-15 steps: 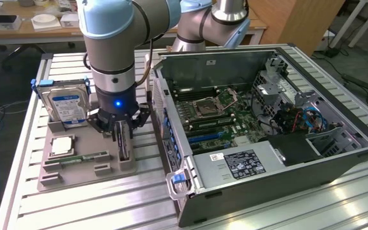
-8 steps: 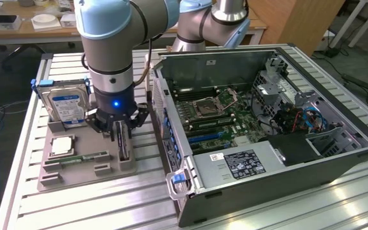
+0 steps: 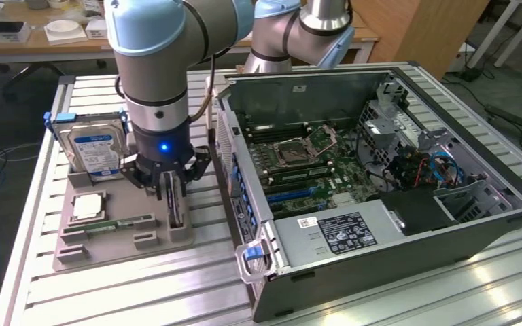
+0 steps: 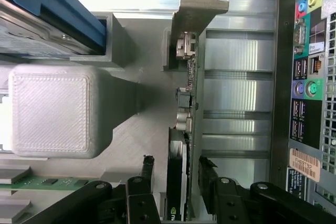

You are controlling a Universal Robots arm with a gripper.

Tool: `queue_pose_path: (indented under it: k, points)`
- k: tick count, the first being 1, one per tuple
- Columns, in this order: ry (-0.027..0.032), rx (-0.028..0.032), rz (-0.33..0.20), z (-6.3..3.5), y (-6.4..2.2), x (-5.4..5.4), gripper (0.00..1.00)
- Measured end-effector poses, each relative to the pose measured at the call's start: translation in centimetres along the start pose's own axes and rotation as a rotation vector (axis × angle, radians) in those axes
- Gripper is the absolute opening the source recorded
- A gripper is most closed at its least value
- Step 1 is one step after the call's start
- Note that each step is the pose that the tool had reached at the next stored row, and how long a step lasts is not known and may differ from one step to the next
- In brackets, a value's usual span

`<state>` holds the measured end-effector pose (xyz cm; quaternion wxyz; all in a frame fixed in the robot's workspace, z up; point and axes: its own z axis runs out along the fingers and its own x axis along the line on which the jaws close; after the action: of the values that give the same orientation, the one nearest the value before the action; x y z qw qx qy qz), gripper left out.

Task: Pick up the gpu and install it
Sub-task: 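Pick up the gpu and move the gpu toward the slot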

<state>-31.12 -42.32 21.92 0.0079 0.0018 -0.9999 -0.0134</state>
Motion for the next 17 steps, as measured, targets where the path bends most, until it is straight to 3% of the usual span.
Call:
queue_pose_path:
  k: [3, 4, 16, 17]
  points:
    - [-0.0001, -0.0001, 0.000, 0.01, 0.00, -0.06, 0.46]
    - [-0.0001, -0.0001, 0.000, 0.02, 0.00, -0.07, 0.39]
    - [-0.0002, 0.0000, 0.000, 0.06, 0.00, -0.16, 0.37]
    - [-0.0002, 0.0000, 0.000, 0.06, 0.00, -0.16, 0.30]
